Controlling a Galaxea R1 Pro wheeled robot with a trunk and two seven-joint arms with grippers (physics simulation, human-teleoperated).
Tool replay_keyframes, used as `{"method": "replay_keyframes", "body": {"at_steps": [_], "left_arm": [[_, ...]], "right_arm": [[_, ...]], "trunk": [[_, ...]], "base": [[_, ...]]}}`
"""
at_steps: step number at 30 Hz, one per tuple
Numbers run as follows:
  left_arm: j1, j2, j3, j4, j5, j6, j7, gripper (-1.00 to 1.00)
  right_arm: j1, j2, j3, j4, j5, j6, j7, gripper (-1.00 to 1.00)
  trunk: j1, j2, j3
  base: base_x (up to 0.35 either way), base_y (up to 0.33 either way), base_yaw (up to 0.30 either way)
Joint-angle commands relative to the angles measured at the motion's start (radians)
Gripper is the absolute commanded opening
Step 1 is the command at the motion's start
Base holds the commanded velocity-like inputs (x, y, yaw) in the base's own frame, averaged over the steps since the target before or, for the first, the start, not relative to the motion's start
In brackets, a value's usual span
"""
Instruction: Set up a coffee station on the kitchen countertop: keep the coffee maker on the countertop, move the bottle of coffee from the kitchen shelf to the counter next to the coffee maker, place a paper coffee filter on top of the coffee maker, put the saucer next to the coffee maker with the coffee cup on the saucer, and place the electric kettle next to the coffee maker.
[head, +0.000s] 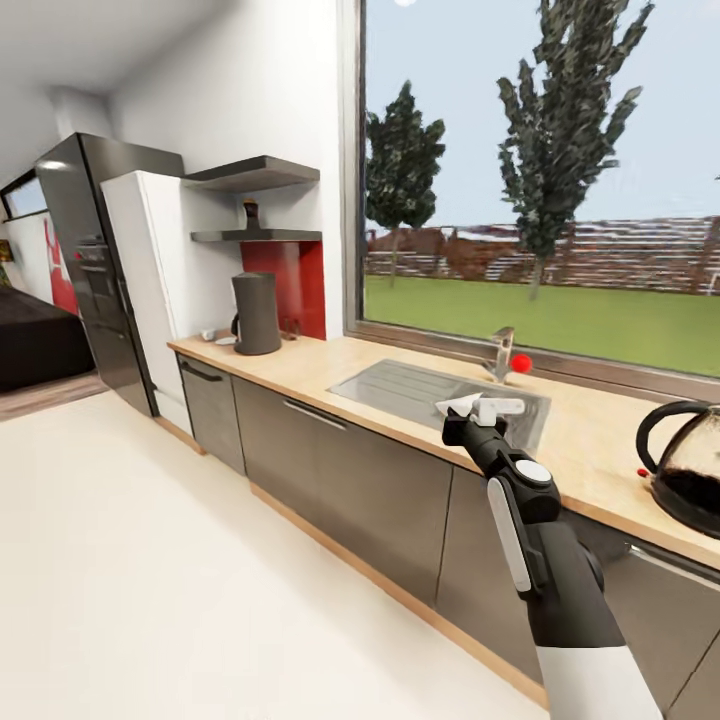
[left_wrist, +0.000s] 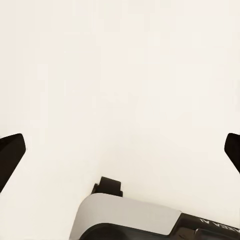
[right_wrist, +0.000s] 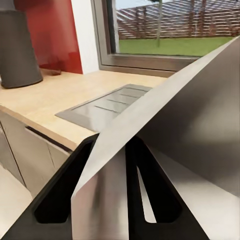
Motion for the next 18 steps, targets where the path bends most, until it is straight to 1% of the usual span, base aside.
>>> {"method": "replay_keyframes", "body": {"at_steps": [1,6,18], "left_arm": [[0.000,0.000,0.000,-0.001,0.007,-0.001,0.000,1.00],[0.000,0.000,0.001,-0.001,0.007,-0.001,0.000,1.00],[0.000,0.000,0.001,-0.001,0.007,0.000,0.000,1.00]], "right_arm": [[-0.001,0.001,-0.001,-0.001,-0.003,0.005,0.002,-1.00],[-0.001,0.001,-0.001,-0.001,-0.003,0.005,0.001,-1.00],[-0.001,0.001,-0.001,-0.001,-0.003,0.005,0.002,-1.00]], "trunk": [[0.001,-0.001,-0.001],[0.001,-0.001,-0.001],[0.001,-0.001,-0.001]], "base": [[0.214,0.158,0.210],[0.237,0.178,0.095],[0.261,0.195,0.005]]}}
